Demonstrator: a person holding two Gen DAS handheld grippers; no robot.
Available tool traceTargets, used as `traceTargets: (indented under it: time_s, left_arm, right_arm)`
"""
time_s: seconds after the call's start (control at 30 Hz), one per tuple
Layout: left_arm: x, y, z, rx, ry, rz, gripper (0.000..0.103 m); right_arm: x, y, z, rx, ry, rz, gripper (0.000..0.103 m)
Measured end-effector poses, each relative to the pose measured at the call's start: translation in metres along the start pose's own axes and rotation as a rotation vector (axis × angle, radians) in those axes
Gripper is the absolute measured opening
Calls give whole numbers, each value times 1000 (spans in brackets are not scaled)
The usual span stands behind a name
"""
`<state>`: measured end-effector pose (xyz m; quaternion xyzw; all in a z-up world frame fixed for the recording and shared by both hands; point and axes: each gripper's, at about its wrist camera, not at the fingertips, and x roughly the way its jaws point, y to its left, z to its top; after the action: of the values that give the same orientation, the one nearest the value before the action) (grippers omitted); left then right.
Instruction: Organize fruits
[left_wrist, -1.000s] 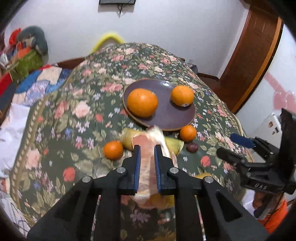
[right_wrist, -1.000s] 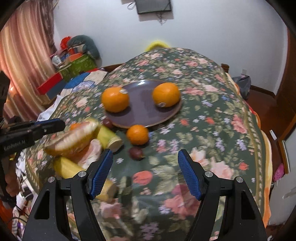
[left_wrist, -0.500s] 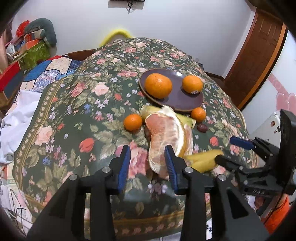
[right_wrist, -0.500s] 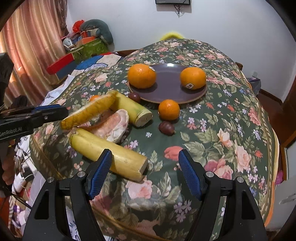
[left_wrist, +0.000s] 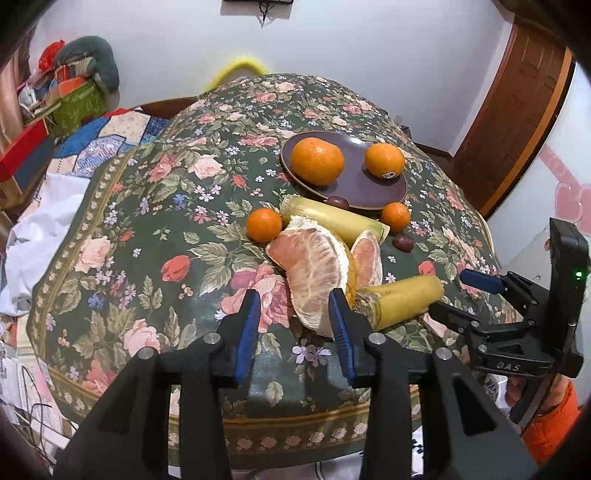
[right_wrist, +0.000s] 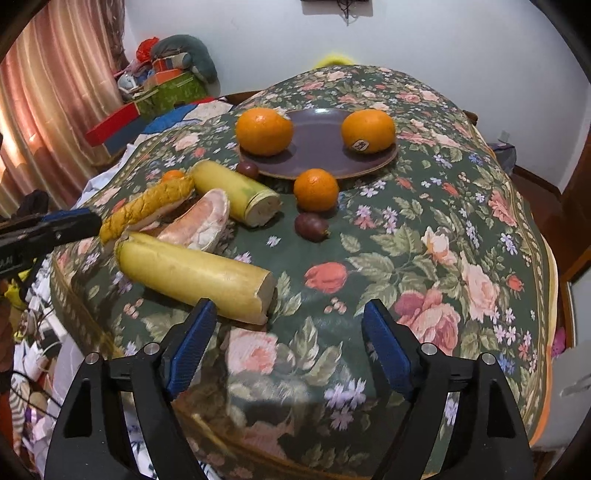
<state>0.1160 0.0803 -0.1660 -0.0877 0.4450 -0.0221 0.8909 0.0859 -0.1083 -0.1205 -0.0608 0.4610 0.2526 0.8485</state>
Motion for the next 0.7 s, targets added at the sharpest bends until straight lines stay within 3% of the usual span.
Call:
traceTargets:
  time_s: [0.2, 0.3, 0.53, 0.7]
  left_arm:
    - [11, -10, 1, 17, 28, -29, 38]
    - [17, -15, -2, 31, 51, -49, 50]
    - [16, -16, -4, 29, 43, -40, 50]
    - [3, -7, -2, 5, -6, -27, 57]
  right_arm:
    - [7, -8, 15, 12, -27, -59, 80]
    - [17, -11, 21, 2, -16, -91, 80]
    - [4, -8, 27, 21, -30, -50, 80]
    - [-6, 12, 34, 13, -55, -13, 80]
